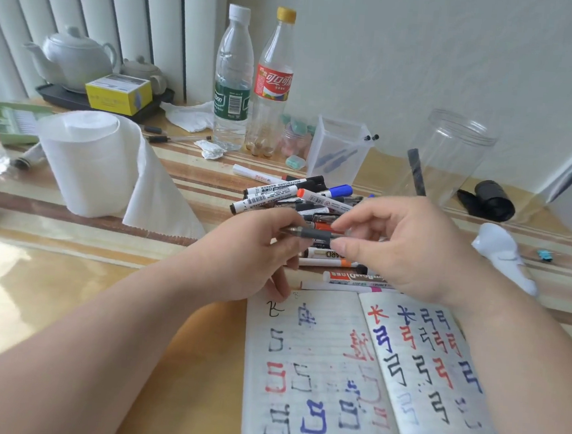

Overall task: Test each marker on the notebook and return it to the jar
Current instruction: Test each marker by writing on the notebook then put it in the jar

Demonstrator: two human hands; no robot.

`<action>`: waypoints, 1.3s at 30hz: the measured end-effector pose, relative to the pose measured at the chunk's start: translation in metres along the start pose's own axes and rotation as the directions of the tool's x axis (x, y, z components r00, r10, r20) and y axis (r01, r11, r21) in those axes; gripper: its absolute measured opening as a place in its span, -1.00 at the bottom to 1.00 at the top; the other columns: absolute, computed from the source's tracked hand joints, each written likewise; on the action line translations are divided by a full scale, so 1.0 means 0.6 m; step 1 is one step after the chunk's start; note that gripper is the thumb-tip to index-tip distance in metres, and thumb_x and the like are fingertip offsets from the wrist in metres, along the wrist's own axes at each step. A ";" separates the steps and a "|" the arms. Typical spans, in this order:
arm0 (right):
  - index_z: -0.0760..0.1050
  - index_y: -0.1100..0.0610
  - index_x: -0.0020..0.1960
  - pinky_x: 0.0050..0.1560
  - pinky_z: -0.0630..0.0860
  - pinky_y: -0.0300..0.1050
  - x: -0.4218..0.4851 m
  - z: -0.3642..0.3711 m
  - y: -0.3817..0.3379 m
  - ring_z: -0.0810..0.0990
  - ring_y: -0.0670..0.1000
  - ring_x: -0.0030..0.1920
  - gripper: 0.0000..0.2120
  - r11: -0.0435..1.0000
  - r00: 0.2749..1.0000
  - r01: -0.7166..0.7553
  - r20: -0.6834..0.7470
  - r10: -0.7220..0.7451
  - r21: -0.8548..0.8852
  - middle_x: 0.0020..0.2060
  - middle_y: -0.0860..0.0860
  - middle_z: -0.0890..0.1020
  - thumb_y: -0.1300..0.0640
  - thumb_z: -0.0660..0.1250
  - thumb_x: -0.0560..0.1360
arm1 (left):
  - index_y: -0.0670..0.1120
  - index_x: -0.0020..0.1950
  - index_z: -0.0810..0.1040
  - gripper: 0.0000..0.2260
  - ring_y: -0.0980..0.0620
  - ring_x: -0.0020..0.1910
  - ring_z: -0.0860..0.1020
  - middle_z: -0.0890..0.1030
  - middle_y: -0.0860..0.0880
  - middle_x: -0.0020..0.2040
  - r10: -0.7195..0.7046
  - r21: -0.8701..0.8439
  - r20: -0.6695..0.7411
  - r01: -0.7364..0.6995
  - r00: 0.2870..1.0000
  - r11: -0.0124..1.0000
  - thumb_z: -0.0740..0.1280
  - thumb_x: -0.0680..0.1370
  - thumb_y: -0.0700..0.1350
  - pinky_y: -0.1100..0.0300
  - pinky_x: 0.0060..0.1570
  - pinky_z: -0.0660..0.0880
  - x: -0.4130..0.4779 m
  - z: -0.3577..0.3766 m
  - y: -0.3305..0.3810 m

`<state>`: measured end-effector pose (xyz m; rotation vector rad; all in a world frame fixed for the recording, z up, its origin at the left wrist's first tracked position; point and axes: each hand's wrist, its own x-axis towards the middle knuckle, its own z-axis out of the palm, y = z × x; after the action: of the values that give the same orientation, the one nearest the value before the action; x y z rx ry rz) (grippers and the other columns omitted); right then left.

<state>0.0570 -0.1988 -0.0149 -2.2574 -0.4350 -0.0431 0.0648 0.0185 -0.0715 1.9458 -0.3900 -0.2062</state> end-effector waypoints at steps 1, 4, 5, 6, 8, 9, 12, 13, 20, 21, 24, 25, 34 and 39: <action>0.67 0.09 0.01 -0.43 0.43 -0.27 -0.002 0.000 0.002 0.58 -0.08 -0.41 -0.82 0.986 0.999 -0.028 0.022 0.025 0.162 -0.33 0.06 0.71 0.25 0.57 0.45 | 0.06 -0.03 0.57 -0.88 -0.15 -0.33 0.72 0.62 0.06 -0.29 -0.005 -0.051 0.002 0.005 1.000 0.999 0.30 0.68 -0.08 -0.15 -0.28 0.69 0.001 -0.002 0.000; 0.60 0.24 0.15 -0.48 0.47 -0.20 -0.009 -0.008 0.013 0.66 0.08 -0.30 -0.69 0.696 0.986 -0.154 0.158 0.058 0.702 -0.20 0.23 0.70 0.27 0.45 0.41 | -0.11 -0.06 0.57 -0.78 -0.20 -0.28 0.72 0.61 -0.01 -0.28 -0.020 -0.137 0.052 0.027 0.998 0.990 0.35 0.62 0.04 -0.17 -0.26 0.69 -0.002 -0.012 0.008; 0.61 0.22 0.13 -0.46 0.49 -0.17 -0.011 -0.007 0.014 0.67 0.11 -0.26 -0.69 0.587 0.986 -0.153 0.158 0.043 0.795 -0.17 0.23 0.69 0.22 0.42 0.39 | -0.15 -0.08 0.57 -0.67 -0.20 -0.26 0.72 0.61 -0.02 -0.27 -0.037 -0.157 0.064 0.046 0.997 0.986 0.36 0.56 0.13 -0.17 -0.24 0.70 -0.003 -0.015 0.010; 0.63 0.19 0.09 -0.43 0.50 -0.16 -0.012 0.000 0.016 0.66 0.11 -0.25 -0.73 0.536 0.991 -0.126 0.131 0.031 0.835 -0.17 0.22 0.68 0.19 0.41 0.40 | -0.18 -0.11 0.56 -0.60 -0.19 -0.26 0.72 0.62 -0.03 -0.27 -0.040 -0.156 0.080 0.052 0.996 0.986 0.35 0.50 0.18 -0.15 -0.23 0.70 -0.003 -0.016 0.012; 0.66 0.10 -0.01 -0.44 0.47 -0.15 -0.013 0.029 0.017 0.60 0.08 -0.30 -0.85 0.567 0.997 -0.067 0.070 0.017 0.821 -0.24 0.18 0.65 0.18 0.38 0.45 | -0.21 -0.12 0.56 -0.55 -0.15 -0.26 0.72 0.64 -0.03 -0.27 -0.013 -0.097 0.106 0.023 0.994 0.995 0.33 0.45 0.21 -0.10 -0.22 0.70 -0.004 -0.014 0.017; 0.68 0.07 -0.02 -0.46 0.46 -0.15 -0.013 0.048 0.016 0.57 0.07 -0.34 -0.87 0.612 0.998 -0.047 0.054 0.006 0.790 -0.29 0.19 0.61 0.17 0.38 0.47 | -0.22 -0.10 0.57 -0.54 -0.13 -0.26 0.72 0.64 -0.04 -0.26 0.004 -0.061 0.119 0.003 0.993 0.998 0.32 0.45 0.21 -0.08 -0.22 0.71 -0.005 -0.013 0.018; 0.69 0.08 0.03 -0.49 0.44 -0.15 -0.014 0.086 0.018 0.49 0.05 -0.43 -0.86 0.741 1.000 0.016 0.004 -0.026 0.671 -0.36 0.27 0.53 0.15 0.41 0.50 | -0.19 -0.11 0.60 -0.56 -0.05 -0.26 0.72 0.68 -0.07 -0.25 0.037 0.030 0.155 -0.042 0.987 0.999 0.28 0.46 0.21 0.01 -0.20 0.71 -0.005 -0.014 0.019; 0.70 0.09 0.02 -0.50 0.44 -0.16 -0.013 0.090 0.019 0.47 0.04 -0.45 -0.87 0.763 0.999 0.032 -0.020 -0.024 0.645 -0.40 0.21 0.55 0.14 0.41 0.51 | -0.17 -0.13 0.59 -0.57 -0.02 -0.26 0.72 0.69 -0.07 -0.26 0.034 0.042 0.163 -0.041 0.986 0.998 0.27 0.46 0.21 0.03 -0.19 0.70 -0.005 -0.015 0.019; 0.71 0.06 -0.13 -0.45 0.53 -0.12 -0.018 0.095 0.010 0.56 0.06 -0.48 -0.87 0.706 0.984 0.136 -0.175 -0.017 0.695 -0.39 0.17 0.60 0.14 0.40 0.54 | -0.13 -0.17 0.59 -0.52 -0.07 -0.19 0.75 0.72 -0.12 -0.24 0.040 -0.003 0.207 -0.040 0.977 0.999 0.27 0.45 0.30 0.01 -0.13 0.71 -0.006 -0.018 0.031; 0.71 0.06 -0.14 -0.46 0.52 -0.12 -0.019 0.097 0.008 0.55 0.07 -0.50 -0.86 0.699 0.982 0.151 -0.189 -0.023 0.699 -0.42 0.17 0.58 0.15 0.39 0.54 | -0.15 -0.16 0.59 -0.52 -0.08 -0.19 0.75 0.72 -0.12 -0.24 0.045 -0.009 0.209 -0.044 0.977 0.999 0.27 0.47 0.29 0.00 -0.12 0.71 -0.006 -0.018 0.032; 0.67 0.07 -0.22 -0.49 0.46 -0.19 -0.021 0.105 0.002 0.49 0.06 -0.56 -0.81 0.664 0.979 0.157 -0.202 -0.009 0.731 -0.51 0.06 0.52 0.16 0.37 0.55 | -0.23 -0.10 0.57 -0.48 -0.07 -0.19 0.75 0.72 -0.12 -0.25 0.058 0.002 0.211 -0.060 0.976 0.998 0.26 0.49 0.26 -0.02 -0.11 0.71 -0.004 -0.016 0.031; 0.63 0.08 -0.27 -0.49 0.43 -0.20 -0.018 0.102 -0.001 0.46 0.05 -0.57 -0.76 0.665 0.974 0.163 -0.225 0.008 0.729 -0.53 0.05 0.50 0.14 0.36 0.56 | -0.23 -0.11 0.56 -0.48 -0.06 -0.19 0.75 0.72 -0.11 -0.25 0.055 0.027 0.214 -0.062 0.975 0.998 0.26 0.49 0.26 -0.01 -0.11 0.71 -0.004 -0.018 0.030; 0.59 0.16 -0.23 -0.54 0.41 -0.17 -0.014 0.076 0.033 0.41 0.04 -0.54 -0.93 0.698 0.990 -0.077 -0.025 0.135 0.712 -0.50 0.06 0.47 0.21 0.43 0.43 | -0.22 -0.14 0.45 -0.52 -0.20 -0.19 0.74 0.72 -0.23 -0.24 -0.120 -0.106 0.138 0.135 0.983 0.985 0.27 0.49 0.24 -0.08 -0.16 0.71 -0.014 -0.045 0.014; 0.66 0.13 -0.19 -0.46 0.56 -0.07 -0.023 0.094 0.032 0.51 0.06 -0.48 -0.96 0.813 0.978 -0.153 0.205 0.043 0.561 -0.47 0.10 0.51 0.23 0.44 0.41 | -0.19 -0.17 0.45 -0.54 -0.18 -0.36 0.71 0.67 -0.17 -0.38 -0.158 0.026 -0.030 0.159 0.987 0.987 0.21 0.67 0.18 0.02 -0.31 0.69 -0.007 -0.052 0.012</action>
<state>0.0442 -0.1729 -0.0686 -1.6786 -0.3647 0.3172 0.0698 0.0445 -0.0525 2.0071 -0.2211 -0.2778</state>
